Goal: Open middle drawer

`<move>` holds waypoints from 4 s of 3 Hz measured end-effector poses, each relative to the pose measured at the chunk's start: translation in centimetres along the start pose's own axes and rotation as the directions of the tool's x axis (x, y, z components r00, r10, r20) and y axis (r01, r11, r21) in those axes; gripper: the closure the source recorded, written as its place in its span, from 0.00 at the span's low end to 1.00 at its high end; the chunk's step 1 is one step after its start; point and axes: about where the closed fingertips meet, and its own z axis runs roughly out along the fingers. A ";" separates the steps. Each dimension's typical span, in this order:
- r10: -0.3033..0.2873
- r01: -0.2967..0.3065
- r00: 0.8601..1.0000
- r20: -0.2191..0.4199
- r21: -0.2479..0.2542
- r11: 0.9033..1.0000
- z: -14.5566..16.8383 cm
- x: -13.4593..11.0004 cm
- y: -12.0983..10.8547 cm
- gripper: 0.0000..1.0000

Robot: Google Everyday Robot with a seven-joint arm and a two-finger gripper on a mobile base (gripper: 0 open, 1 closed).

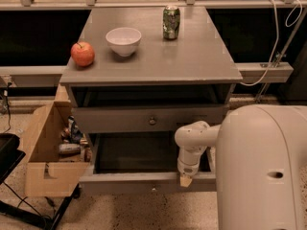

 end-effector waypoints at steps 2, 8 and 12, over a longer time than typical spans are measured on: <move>0.000 0.000 1.000 -0.001 -0.004 1.000 0.2 0.1 0.1 0.00; 0.015 -0.014 1.000 0.018 -0.053 0.998 1.9 -0.7 5.7 1.00; 0.015 -0.014 1.000 0.018 -0.053 0.998 1.8 -0.7 5.6 0.36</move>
Offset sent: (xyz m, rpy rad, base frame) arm -0.0003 0.0000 -0.0002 -0.0001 0.0006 0.0001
